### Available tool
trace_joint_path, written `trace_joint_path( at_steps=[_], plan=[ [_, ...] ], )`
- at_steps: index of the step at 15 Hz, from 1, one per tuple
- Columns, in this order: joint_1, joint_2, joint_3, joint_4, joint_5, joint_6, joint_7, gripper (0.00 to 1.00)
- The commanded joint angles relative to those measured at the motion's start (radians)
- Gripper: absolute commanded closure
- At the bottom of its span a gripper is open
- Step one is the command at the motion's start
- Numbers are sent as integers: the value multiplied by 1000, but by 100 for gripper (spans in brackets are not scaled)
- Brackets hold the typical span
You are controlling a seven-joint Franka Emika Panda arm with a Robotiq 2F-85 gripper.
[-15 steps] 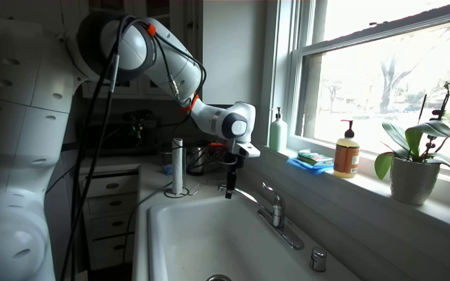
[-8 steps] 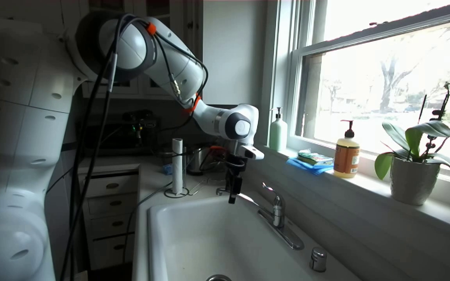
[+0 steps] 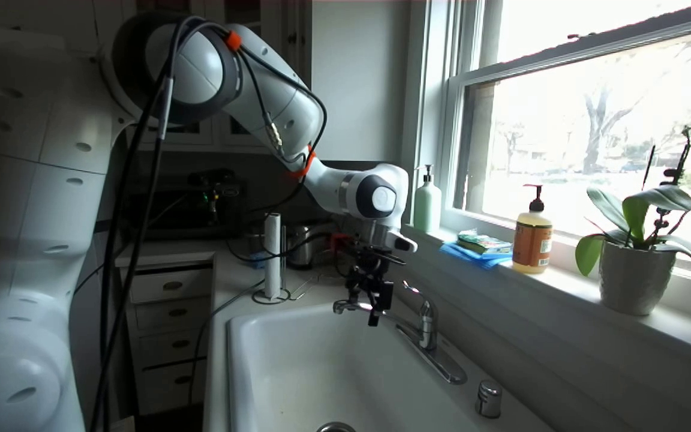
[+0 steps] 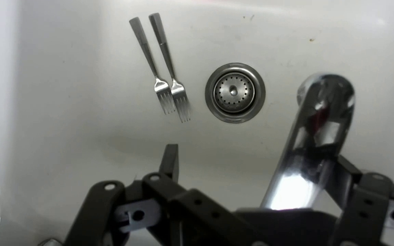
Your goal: Move the faucet head to the right and then open the tap
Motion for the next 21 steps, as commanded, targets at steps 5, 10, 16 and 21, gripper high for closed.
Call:
trace_joint_path(
  at_steps=[5,10,16,21],
  plan=[
    [-57,-42,-28,-57,-121,13,-269,0],
    [-99,-45,-49,-66,-160,16,-396,0],
    [-146,-36,-70,-61,-162,66,-489,0],
    [-156,-45,-64,-64,-134,69,-527,0]
  ],
)
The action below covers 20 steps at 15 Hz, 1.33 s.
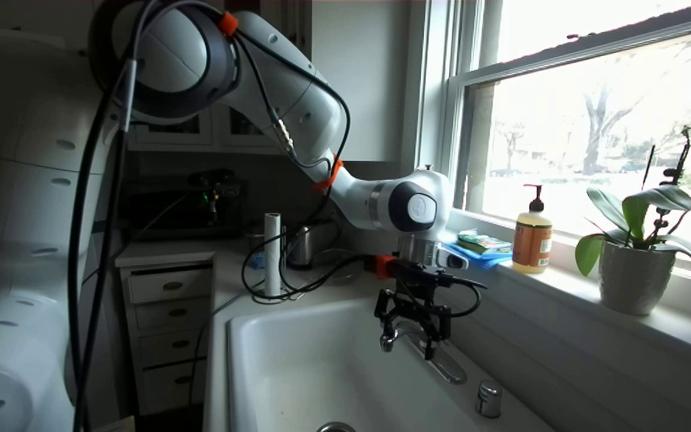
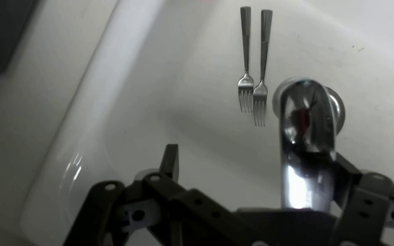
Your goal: Move the faucet head to the right and then open the tap
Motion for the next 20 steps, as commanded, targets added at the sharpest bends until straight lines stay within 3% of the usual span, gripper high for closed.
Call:
trace_joint_path(
  at_steps=[1,7,10,11,12,14,20],
  plan=[
    [-12,-41,3,-31,-4,14,-35,0],
    [18,-125,33,-54,37,29,39,0],
    [46,-150,55,-64,63,58,148,0],
    [58,-155,60,-75,63,93,210,6],
    [69,-157,66,-88,64,134,270,28],
    [91,-153,73,-116,45,235,372,31],
    [141,-110,47,-191,-118,568,635,75]
  ],
)
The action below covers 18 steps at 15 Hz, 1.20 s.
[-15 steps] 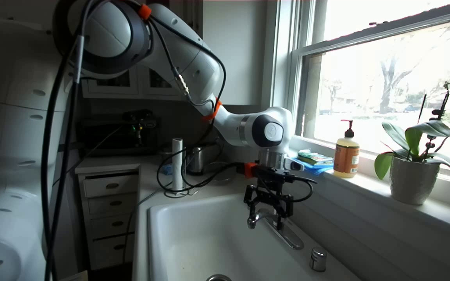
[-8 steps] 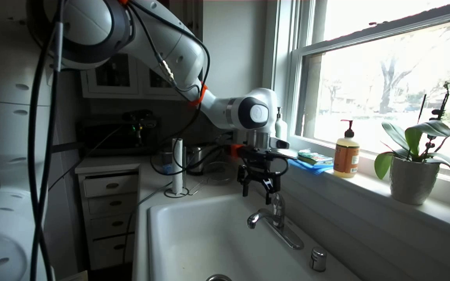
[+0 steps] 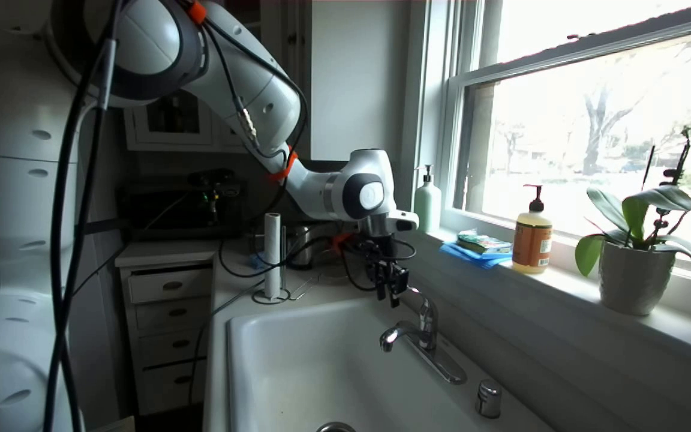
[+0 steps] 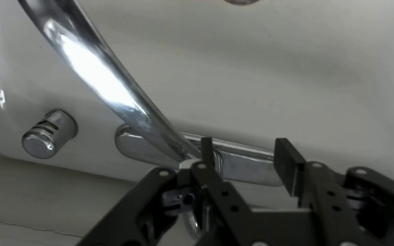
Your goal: Move the faucet head to the right and then open the tap
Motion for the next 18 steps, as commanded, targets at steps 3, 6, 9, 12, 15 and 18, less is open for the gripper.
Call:
trace_joint_path(
  at_steps=[3,6,9,12,15,18],
  plan=[
    [50,19,-61,-55,-248,217,264,95],
    [76,27,-96,-46,-380,239,383,100],
    [84,31,-110,-35,-470,237,476,100],
    [83,35,-112,-28,-530,240,548,100],
    [78,39,-112,-19,-567,257,600,100],
    [75,47,-111,-13,-588,281,630,100]
  ],
)
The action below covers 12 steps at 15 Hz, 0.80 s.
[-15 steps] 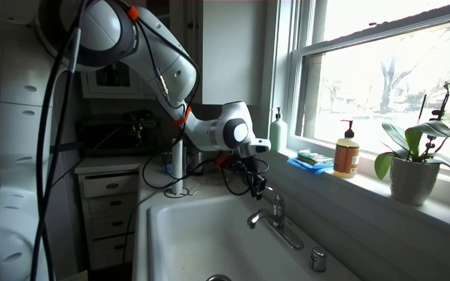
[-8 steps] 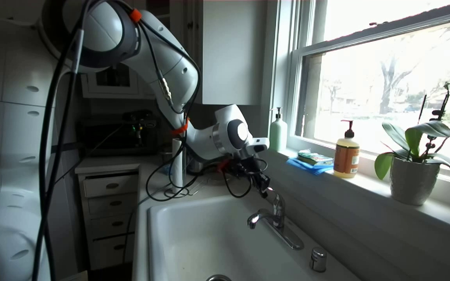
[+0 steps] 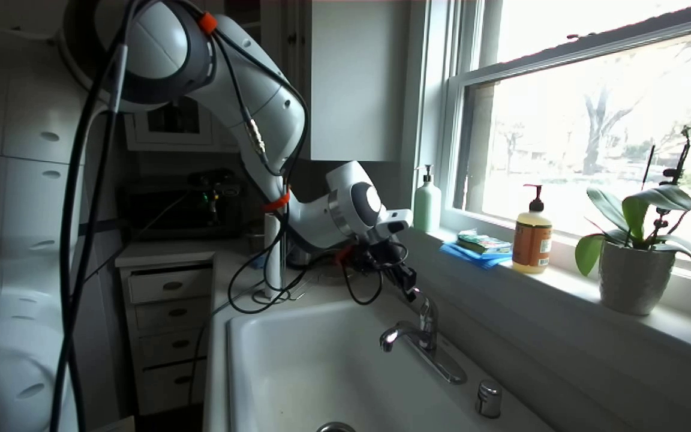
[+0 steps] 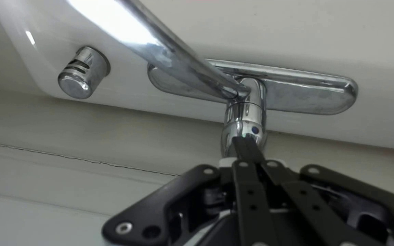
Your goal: Move the faucet head to the right and then open the tap
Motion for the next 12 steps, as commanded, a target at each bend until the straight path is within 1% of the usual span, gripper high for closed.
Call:
trace_joint_path(
  at_steps=[1,9,12],
  plan=[
    [8,19,-15,23,-63,49,77,100],
    [6,24,-28,55,-127,61,117,100],
    [5,28,-31,65,-126,58,116,100]
  ],
)
